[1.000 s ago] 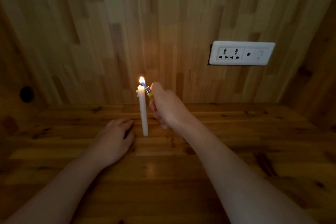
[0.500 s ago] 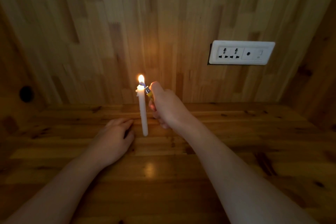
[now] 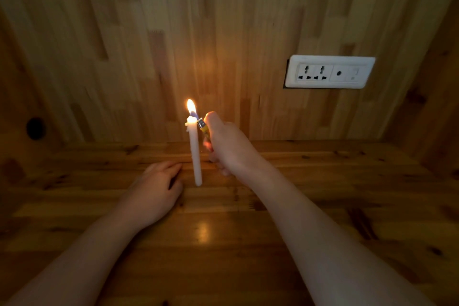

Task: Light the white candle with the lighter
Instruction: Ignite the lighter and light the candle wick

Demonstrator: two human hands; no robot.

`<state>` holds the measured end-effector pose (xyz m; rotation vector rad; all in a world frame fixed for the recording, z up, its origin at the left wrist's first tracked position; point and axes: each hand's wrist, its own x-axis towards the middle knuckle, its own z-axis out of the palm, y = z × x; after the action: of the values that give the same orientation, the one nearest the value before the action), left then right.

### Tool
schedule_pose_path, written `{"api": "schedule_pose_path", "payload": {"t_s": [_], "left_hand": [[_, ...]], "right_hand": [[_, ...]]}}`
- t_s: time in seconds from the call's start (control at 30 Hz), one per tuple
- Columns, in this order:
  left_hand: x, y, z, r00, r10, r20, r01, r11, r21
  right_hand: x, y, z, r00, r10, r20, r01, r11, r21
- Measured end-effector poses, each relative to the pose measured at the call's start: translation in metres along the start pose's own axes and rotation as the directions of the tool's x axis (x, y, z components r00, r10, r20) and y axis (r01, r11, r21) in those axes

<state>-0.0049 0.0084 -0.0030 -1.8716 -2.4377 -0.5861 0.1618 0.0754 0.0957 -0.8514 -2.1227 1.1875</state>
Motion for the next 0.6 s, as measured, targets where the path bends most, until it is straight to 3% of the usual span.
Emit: {"api": "schedule_pose_path", "payload": {"t_s": [0.07,0.23,0.6], "left_hand": [[-0.0001,0.0001,-0.0002,1.0,0.006,0.0,-0.006,1.0,0.001],[0.0003,0.0006,-0.0006,1.0,0.0,0.002,0.0,1.0,0.0],[-0.0008,0.0012,-0.0008,1.0,0.015,-0.026,-0.015,1.0,0.006]], "right_hand": [[-0.0001,-0.0002,0.0004,1.0,-0.015,0.005,0.015,1.0,-0.007],[0.0019,0.002,-0.0031,0.994,0.104,-0.017,-0.103,0.992,0.068],[0.0001,0.0008,-0.0036,0.995,0.101,-0.013,-0.1,0.993,0.056]]}}
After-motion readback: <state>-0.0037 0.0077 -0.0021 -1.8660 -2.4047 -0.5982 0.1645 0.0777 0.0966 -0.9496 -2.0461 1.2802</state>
